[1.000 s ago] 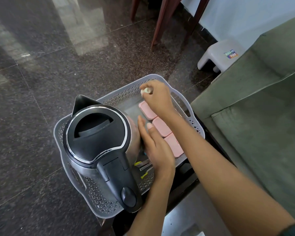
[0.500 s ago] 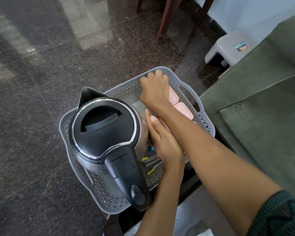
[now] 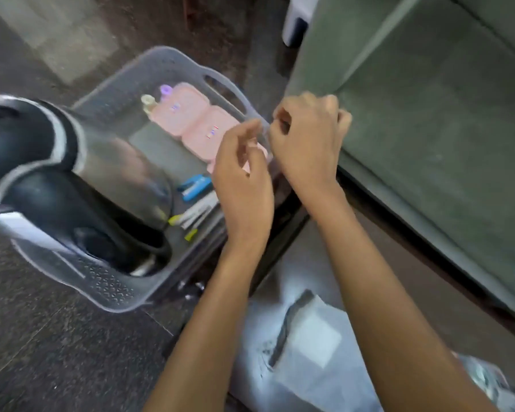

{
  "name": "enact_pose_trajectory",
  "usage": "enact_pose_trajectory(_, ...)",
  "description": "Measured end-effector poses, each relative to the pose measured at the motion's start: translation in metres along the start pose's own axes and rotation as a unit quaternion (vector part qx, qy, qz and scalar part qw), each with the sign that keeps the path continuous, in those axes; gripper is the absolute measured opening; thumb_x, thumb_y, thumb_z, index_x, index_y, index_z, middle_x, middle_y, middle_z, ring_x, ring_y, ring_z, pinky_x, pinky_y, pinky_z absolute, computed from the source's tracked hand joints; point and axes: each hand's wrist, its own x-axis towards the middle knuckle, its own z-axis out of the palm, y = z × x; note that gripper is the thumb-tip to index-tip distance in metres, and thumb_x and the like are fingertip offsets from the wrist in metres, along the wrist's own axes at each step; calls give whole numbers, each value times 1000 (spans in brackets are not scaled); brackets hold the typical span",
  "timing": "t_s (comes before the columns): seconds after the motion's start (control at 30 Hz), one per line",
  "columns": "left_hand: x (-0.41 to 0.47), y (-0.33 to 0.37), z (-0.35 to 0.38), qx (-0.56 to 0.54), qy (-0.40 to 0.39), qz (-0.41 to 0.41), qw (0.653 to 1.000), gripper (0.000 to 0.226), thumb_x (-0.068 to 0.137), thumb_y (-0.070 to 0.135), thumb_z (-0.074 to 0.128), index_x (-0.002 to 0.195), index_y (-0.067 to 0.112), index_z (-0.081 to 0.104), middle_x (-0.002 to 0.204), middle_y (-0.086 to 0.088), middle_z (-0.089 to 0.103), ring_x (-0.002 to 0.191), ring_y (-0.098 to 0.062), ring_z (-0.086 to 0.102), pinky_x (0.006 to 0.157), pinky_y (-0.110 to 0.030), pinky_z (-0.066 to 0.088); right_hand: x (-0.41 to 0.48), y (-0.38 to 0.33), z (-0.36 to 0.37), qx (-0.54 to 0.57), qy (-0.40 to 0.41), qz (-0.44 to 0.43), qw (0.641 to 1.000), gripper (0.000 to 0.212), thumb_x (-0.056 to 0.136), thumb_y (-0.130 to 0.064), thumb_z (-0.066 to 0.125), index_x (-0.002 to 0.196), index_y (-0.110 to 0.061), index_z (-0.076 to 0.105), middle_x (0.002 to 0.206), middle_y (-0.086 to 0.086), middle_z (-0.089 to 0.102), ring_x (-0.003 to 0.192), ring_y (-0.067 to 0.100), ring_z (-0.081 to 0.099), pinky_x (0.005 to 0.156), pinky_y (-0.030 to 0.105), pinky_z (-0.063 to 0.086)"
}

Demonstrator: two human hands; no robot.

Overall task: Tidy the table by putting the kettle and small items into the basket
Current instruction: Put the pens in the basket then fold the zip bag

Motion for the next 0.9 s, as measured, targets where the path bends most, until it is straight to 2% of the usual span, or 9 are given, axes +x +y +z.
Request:
enact_pose_trajectory(0.13, -58, -19, 16, 66, -156, -9, 986, 30, 83, -2, 44, 99, 17, 61, 90, 4, 66, 90, -9, 64, 88, -25, 50, -74, 78, -33, 19, -13, 101, 995, 19, 77, -23, 49, 86, -19, 66, 93, 3, 66, 99, 29, 50, 82, 37, 29)
enact_pose_trajectory(0.23, -109, -45, 28, 196, -325, -50, 924, 31, 85, 1, 50, 109, 16, 63, 98, 4, 67, 97, -11, 64, 90, -26, 49, -141, 131, -52, 37, -50, 169, 984, 17, 78, -20, 51, 86, -15, 66, 93, 5, 67, 96, 31, 51, 81, 36, 34)
enact_pose_trajectory(0.3, -135, -64, 32, 278, -450, -82, 845, 36, 86, 4, 54, 119, 16, 60, 113, -2, 67, 108, -17, 62, 97, -30, 46, -183, 156, -63, 72, -56, 193, 977, 16, 77, -16, 51, 81, -12, 66, 88, 7, 68, 89, 33, 55, 78, 30, 33)
enact_pose_trajectory(0.4, -171, -89, 40, 451, -596, -41, 663, 48, 84, 12, 57, 130, 23, 51, 137, 0, 53, 127, -24, 48, 107, -42, 36, -251, 180, -88, 132, -51, 260, 955, 10, 77, -7, 56, 77, -9, 66, 82, 7, 67, 80, 28, 56, 72, 24, 36)
enact_pose_trajectory(0.5, -193, -107, 46, 581, -641, 39, 500, 49, 81, 30, 61, 129, 32, 48, 136, 1, 50, 124, -27, 46, 96, -40, 30, -313, 192, -103, 186, -37, 327, 926, 9, 77, -5, 56, 76, -7, 65, 78, 7, 66, 75, 27, 59, 72, 34, 47)
enact_pose_trajectory(0.57, -203, -117, 50, 618, -642, 85, 446, 60, 77, 42, 65, 132, 34, 43, 132, 0, 51, 121, -26, 46, 96, -39, 27, -351, 200, -106, 220, -32, 390, 893, 11, 79, -1, 59, 76, -8, 65, 80, 9, 67, 72, 25, 61, 71, 28, 48)
enact_pose_trajectory(0.67, -205, -127, 58, 630, -637, 108, 432, 61, 75, 43, 69, 129, 30, 44, 124, 1, 59, 115, -25, 51, 95, -38, 26, -397, 209, -104, 252, -19, 475, 843, 19, 80, 4, 60, 76, -14, 65, 82, 9, 69, 64, 7, 60, 61, 5, 42)
enact_pose_trajectory(0.77, -197, -126, 61, 602, -669, 27, 434, 38, 76, 36, 69, 111, 23, 60, 107, 1, 64, 105, -23, 57, 92, -35, 35, -430, 212, -104, 284, -4, 532, 798, 21, 82, 6, 58, 77, -12, 66, 84, 11, 70, 66, -4, 59, 59, 3, 41)
enact_pose_trajectory(0.9, -179, -113, 58, 483, -726, -121, 475, 19, 72, 39, 74, 81, 25, 64, 81, 9, 64, 83, -15, 62, 69, -23, 46, -450, 208, -115, 302, 7, 553, 776, 30, 82, 6, 59, 73, -22, 64, 76, -1, 67, 65, -6, 58, 58, 3, 41)
